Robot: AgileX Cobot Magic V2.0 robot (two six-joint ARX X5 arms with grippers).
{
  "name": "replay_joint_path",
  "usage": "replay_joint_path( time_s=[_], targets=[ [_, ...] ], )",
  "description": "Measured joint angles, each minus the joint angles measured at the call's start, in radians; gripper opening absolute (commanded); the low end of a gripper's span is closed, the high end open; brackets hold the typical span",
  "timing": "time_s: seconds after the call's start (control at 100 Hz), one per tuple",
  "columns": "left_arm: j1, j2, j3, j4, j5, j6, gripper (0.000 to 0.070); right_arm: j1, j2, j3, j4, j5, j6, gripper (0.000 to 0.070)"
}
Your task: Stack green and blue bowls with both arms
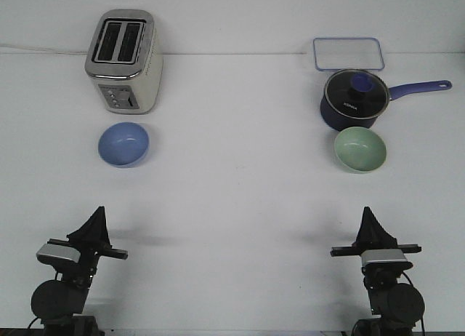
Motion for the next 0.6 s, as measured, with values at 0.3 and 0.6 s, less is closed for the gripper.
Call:
replay_joint_path(
  time_s=[0.3,0.6],
  targets=[
    [0.000,0.000,0.000,0.000,0.000,0.000,0.0011,0.000,0.000,0.000,0.000,0.000,0.000,0.0000],
    [0.000,0.000,0.000,0.000,0.000,0.000,0.0011,0.000,0.000,0.002,0.020,0.030,0.009,0.0000]
  ],
)
